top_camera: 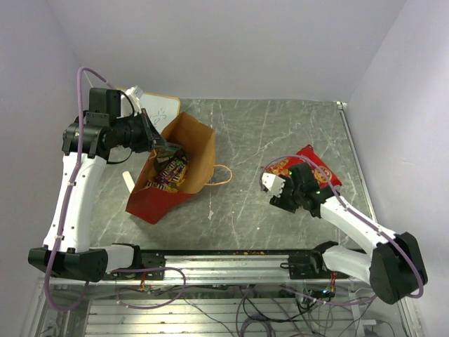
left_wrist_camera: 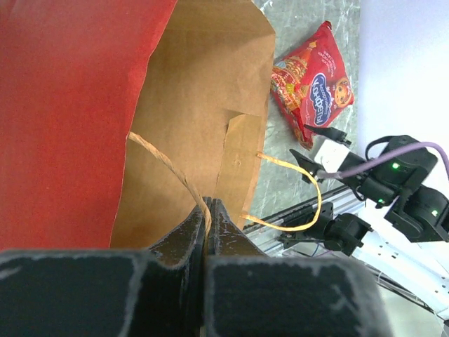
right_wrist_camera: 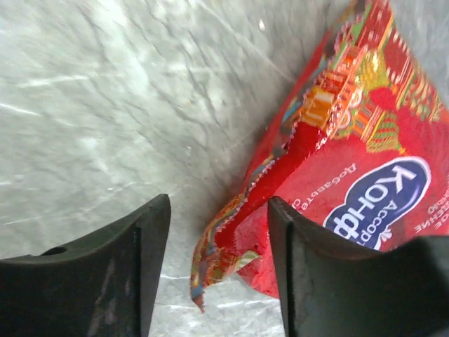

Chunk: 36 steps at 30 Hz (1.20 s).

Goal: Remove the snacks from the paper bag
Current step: Place the snack at the center of the board.

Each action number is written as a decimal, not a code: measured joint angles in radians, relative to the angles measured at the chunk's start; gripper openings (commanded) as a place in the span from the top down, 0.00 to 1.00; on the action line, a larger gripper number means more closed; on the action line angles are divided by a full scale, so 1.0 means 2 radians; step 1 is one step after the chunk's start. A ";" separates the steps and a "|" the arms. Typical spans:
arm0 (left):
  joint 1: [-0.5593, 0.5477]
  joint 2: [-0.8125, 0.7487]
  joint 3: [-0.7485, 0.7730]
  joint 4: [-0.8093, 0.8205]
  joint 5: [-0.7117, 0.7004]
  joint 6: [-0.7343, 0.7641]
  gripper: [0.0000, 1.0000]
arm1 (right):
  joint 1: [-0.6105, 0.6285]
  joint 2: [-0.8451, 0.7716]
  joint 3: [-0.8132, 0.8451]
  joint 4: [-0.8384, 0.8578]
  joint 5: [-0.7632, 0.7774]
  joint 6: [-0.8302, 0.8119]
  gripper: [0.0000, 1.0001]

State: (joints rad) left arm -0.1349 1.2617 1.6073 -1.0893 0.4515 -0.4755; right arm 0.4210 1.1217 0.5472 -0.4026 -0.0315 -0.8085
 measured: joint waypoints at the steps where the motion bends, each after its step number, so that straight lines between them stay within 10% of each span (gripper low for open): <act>1: 0.000 0.000 0.000 0.000 0.000 0.000 0.93 | 0.001 -0.010 0.006 -0.011 -0.018 -0.001 0.37; 7: 0.000 0.000 0.000 0.000 -0.001 0.000 0.93 | 0.002 -0.027 0.062 0.032 -0.084 0.101 0.13; 22: 0.000 0.002 0.012 -0.004 -0.003 -0.002 0.93 | -0.057 0.222 0.178 0.240 -0.036 0.559 0.08; 36: 0.000 0.003 0.019 -0.001 -0.005 -0.002 0.93 | -0.077 0.317 0.246 0.187 -0.027 0.643 0.06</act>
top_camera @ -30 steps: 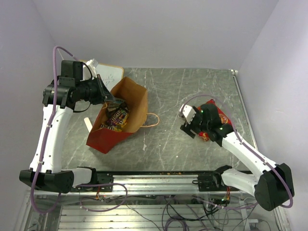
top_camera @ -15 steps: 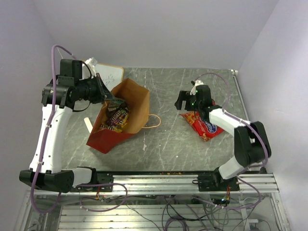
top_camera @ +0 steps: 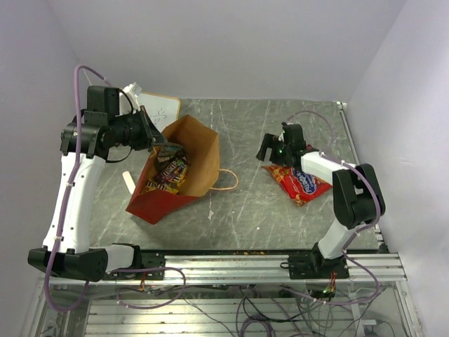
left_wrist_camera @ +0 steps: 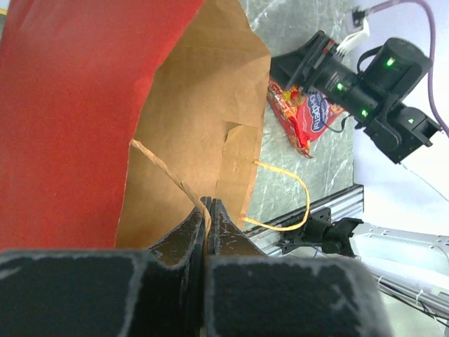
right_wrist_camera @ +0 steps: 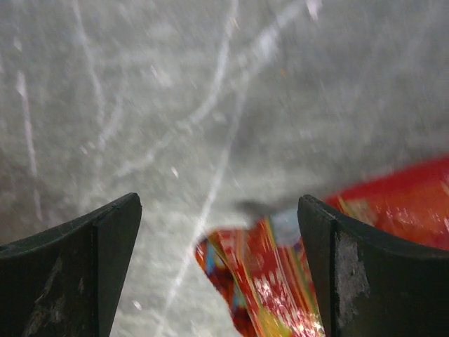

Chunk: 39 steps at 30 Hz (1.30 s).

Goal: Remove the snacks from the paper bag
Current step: Place the snack at the center of the board.

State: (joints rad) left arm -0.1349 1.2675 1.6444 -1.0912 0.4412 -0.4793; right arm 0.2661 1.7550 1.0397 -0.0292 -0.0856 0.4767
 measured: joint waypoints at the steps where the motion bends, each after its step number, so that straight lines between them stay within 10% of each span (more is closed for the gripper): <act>1: 0.000 -0.001 -0.004 0.003 0.001 -0.001 0.93 | -0.001 -0.012 -0.020 -0.002 0.001 -0.001 0.06; 20: -0.087 -0.024 -0.071 0.082 0.078 0.003 0.93 | -0.049 -0.241 -0.139 -0.121 0.039 -0.106 0.07; 39: -0.178 -0.094 -0.156 0.123 0.037 -0.075 0.93 | 0.198 -0.133 -0.123 0.052 -0.038 0.008 0.20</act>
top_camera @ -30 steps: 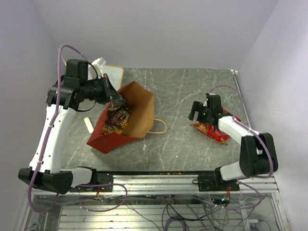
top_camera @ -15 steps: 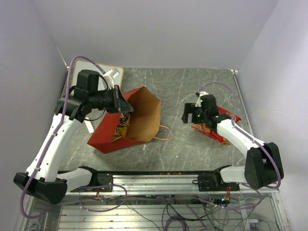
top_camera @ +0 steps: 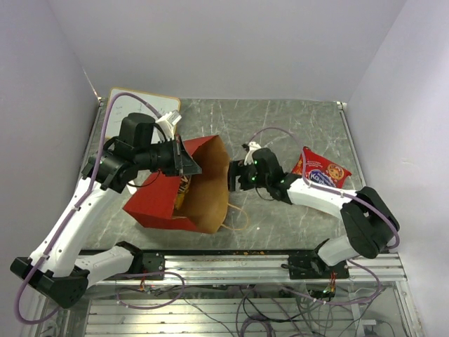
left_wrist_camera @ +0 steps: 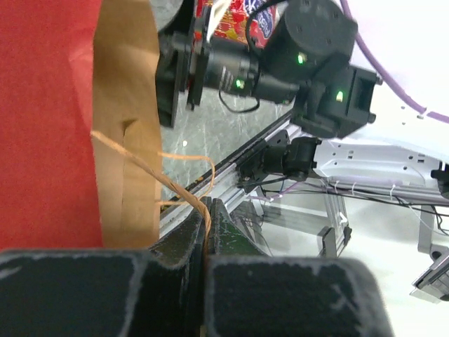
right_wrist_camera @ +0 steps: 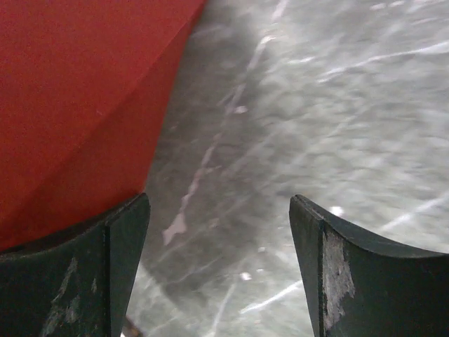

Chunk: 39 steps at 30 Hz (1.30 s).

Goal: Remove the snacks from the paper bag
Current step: Place the snack at the center of the board, then take out the snack from the paper bag.

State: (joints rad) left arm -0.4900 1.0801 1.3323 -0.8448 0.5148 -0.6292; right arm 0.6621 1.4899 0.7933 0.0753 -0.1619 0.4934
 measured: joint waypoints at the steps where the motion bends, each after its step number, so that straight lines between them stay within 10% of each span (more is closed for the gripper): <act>1: -0.002 0.000 0.000 -0.001 -0.006 -0.001 0.93 | 0.013 -0.003 -0.008 0.017 0.000 0.010 0.20; 13: -0.006 -0.028 -0.027 0.004 -0.047 -0.026 0.93 | 0.089 -0.082 -0.076 0.044 0.031 -0.026 0.18; 26: -0.007 -0.028 -0.034 0.017 -0.076 -0.068 0.93 | 0.088 -0.270 -0.080 -0.019 0.009 -0.428 0.26; 39: -0.008 -0.011 0.010 0.013 -0.090 -0.053 0.93 | 0.143 -0.058 0.031 0.096 -0.099 -0.588 0.36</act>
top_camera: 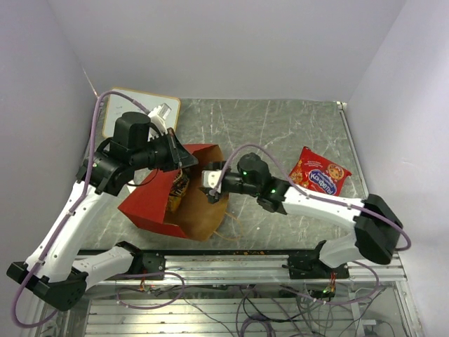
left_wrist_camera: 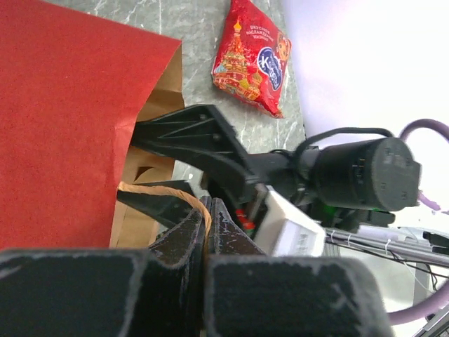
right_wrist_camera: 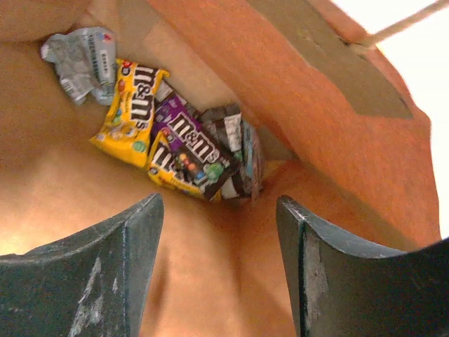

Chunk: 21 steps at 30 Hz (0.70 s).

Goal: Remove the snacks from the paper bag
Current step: Take out the snack from the paper bag.

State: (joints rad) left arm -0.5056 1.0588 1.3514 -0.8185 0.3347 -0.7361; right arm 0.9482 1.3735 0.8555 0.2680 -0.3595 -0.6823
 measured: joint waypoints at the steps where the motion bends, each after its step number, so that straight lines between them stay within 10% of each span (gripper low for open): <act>1: 0.000 0.000 0.003 0.000 0.000 0.002 0.93 | 0.003 0.015 0.007 0.009 0.000 -0.006 0.38; 21: 0.000 0.039 0.071 -0.027 -0.007 0.054 0.93 | 0.006 0.195 0.082 0.056 0.059 -0.163 0.50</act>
State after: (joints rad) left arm -0.5056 1.1374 1.4929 -0.8734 0.3214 -0.6281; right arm 0.9600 1.7630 1.0187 0.3809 -0.2424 -1.0088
